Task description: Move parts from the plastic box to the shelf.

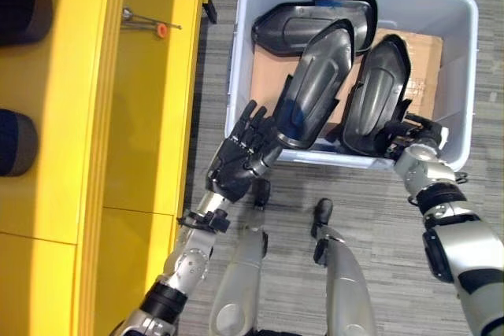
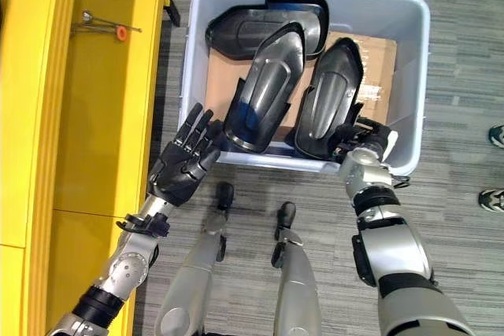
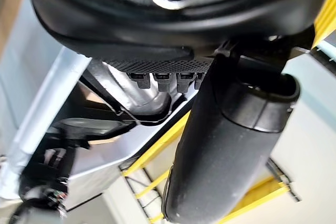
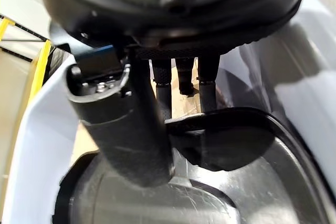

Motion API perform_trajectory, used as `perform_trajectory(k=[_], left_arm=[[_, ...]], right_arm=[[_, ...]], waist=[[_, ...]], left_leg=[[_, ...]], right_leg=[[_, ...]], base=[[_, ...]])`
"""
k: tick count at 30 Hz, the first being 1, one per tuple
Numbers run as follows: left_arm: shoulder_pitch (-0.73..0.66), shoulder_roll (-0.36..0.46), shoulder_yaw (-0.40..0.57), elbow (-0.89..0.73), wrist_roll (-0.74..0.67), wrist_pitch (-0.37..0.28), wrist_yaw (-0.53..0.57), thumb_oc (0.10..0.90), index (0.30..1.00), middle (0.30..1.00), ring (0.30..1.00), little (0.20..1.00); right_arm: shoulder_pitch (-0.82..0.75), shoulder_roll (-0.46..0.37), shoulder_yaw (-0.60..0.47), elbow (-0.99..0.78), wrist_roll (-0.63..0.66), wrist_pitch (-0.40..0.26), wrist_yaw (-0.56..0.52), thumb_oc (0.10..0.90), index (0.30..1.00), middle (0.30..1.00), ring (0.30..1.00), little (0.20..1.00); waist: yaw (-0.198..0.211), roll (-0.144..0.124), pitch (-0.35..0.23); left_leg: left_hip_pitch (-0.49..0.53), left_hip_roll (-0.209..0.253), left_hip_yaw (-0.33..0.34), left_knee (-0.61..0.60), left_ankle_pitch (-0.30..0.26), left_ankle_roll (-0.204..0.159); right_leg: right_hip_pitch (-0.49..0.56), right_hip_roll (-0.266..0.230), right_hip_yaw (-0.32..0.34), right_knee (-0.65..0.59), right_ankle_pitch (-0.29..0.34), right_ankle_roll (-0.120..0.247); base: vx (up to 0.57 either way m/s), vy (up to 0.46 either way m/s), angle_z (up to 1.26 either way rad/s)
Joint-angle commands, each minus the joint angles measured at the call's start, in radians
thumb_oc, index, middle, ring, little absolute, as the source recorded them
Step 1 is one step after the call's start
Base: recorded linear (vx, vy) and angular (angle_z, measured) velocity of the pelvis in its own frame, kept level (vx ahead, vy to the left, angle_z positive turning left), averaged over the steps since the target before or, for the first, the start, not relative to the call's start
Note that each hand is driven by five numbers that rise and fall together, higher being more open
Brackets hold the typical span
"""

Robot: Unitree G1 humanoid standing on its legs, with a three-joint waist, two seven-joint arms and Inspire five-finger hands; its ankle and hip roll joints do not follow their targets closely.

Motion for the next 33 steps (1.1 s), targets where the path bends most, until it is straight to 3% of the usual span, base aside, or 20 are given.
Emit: perform_trajectory(k=[1,14,21,25,27,33], left_arm=[[-0.052,-0.020,0.011,-0.095,-0.009,-0.052,-0.096,0.900,1.000,1.000,1.000,1.000],[-0.058,-0.023,0.004,-0.095,-0.015,-0.054,-0.091,0.900,1.000,1.000,1.000,1.000],[-0.055,-0.018,0.012,-0.121,-0.006,-0.052,-0.068,0.900,1.000,1.000,1.000,1.000],[-0.021,0.000,0.040,-0.161,0.005,-0.038,-0.057,0.900,1.000,1.000,1.000,1.000],[0.024,0.013,0.080,-0.185,0.007,-0.013,-0.062,0.900,1.000,1.000,1.000,1.000],[0.081,0.013,0.130,-0.178,0.020,0.011,-0.107,0.900,1.000,1.000,1.000,1.000]], right_arm=[[0.133,0.091,0.026,0.027,0.063,0.026,0.185,0.400,0.300,0.300,0.300,0.300],[0.145,0.083,-0.005,0.050,0.102,-0.022,0.195,0.400,0.300,0.300,0.300,0.300],[0.148,0.074,-0.027,-0.024,0.148,-0.128,0.200,0.400,0.300,0.300,0.300,0.300],[0.173,0.066,-0.055,-0.222,0.152,-0.167,0.179,0.400,0.300,0.300,0.300,0.300],[0.233,0.075,-0.088,-0.440,0.137,-0.167,0.139,0.400,0.300,0.300,0.300,0.300],[0.317,0.100,-0.121,-0.622,0.118,-0.155,0.092,0.400,0.300,0.300,0.300,0.300]], waist=[[0.009,0.042,-0.004],[-0.004,0.046,-0.004],[-0.011,0.043,-0.004],[-0.017,0.018,-0.016],[-0.025,-0.010,-0.050],[-0.035,-0.048,-0.114]], left_leg=[[0.034,-0.034,0.029,-0.108,0.126,0.049],[0.045,-0.029,0.035,-0.111,0.122,0.048],[0.069,-0.022,0.037,-0.115,0.122,0.046],[0.112,-0.017,0.036,-0.122,0.108,0.044],[0.151,-0.005,0.034,-0.132,0.098,0.043],[0.220,0.013,0.031,-0.147,0.086,0.038]], right_leg=[[0.041,0.018,-0.027,-0.100,0.073,0.004],[0.046,0.022,-0.015,-0.108,0.076,0.005],[0.067,0.028,-0.005,-0.112,0.076,0.002],[0.109,0.034,0.004,-0.127,0.067,0.004],[0.153,0.046,0.021,-0.162,0.073,0.004],[0.243,0.056,0.043,-0.231,0.083,0.006]], base=[[0.00,0.005,0.58],[0.00,0.000,-0.02],[0.00,0.000,0.00],[0.04,-0.055,-0.02],[0.10,-0.108,-0.11],[0.09,-0.057,-0.03]])
